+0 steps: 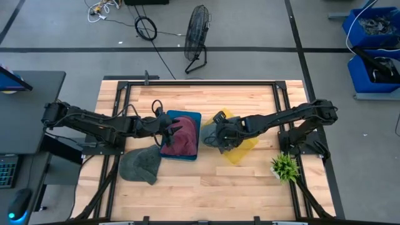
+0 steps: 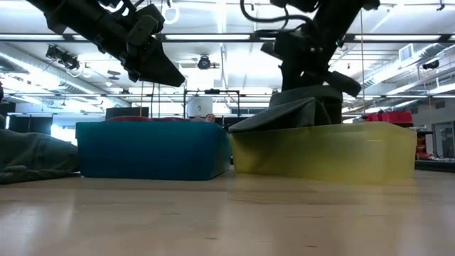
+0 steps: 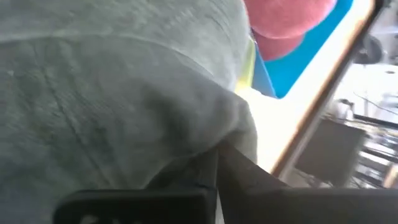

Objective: Pick & Place hat
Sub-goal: Put the bottom gray cap into the yellow bin

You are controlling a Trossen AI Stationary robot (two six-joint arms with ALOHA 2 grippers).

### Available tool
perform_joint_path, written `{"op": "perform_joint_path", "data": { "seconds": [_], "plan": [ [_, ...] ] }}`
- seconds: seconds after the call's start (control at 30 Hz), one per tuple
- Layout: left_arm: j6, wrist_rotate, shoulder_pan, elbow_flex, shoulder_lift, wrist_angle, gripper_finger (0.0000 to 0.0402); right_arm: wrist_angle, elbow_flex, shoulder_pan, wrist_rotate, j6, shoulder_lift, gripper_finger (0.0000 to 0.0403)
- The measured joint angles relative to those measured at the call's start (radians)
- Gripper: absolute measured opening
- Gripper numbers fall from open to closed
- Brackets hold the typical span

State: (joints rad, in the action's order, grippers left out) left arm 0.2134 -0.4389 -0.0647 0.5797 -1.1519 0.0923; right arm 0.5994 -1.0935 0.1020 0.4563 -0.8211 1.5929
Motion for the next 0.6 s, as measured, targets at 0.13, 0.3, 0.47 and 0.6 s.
{"op": "perform_joint_path", "data": {
  "seconds": [0.13,0.3,0.47,0.6],
  "plan": [
    [0.0,0.0,0.0,0.0,0.0,-0.001,0.0145,0.033,-0.044,0.026,0.034,0.009,-0.004,0.0004],
    [0.0,0.0,0.0,0.0,0.0,-0.001,0.0145,0.114,-0.12,0.043,0.043,0.039,-0.006,0.0002],
    [0.006,0.0,0.0,0.0,0.0,-0.001,0.0145,0.178,-0.14,0.042,0.063,0.066,-0.007,0.0002],
    [0.003,0.0,0.0,0.0,0.0,-0.001,0.0145,0.189,-0.132,0.033,0.06,0.04,-0.007,0.0011]
  ]
}}
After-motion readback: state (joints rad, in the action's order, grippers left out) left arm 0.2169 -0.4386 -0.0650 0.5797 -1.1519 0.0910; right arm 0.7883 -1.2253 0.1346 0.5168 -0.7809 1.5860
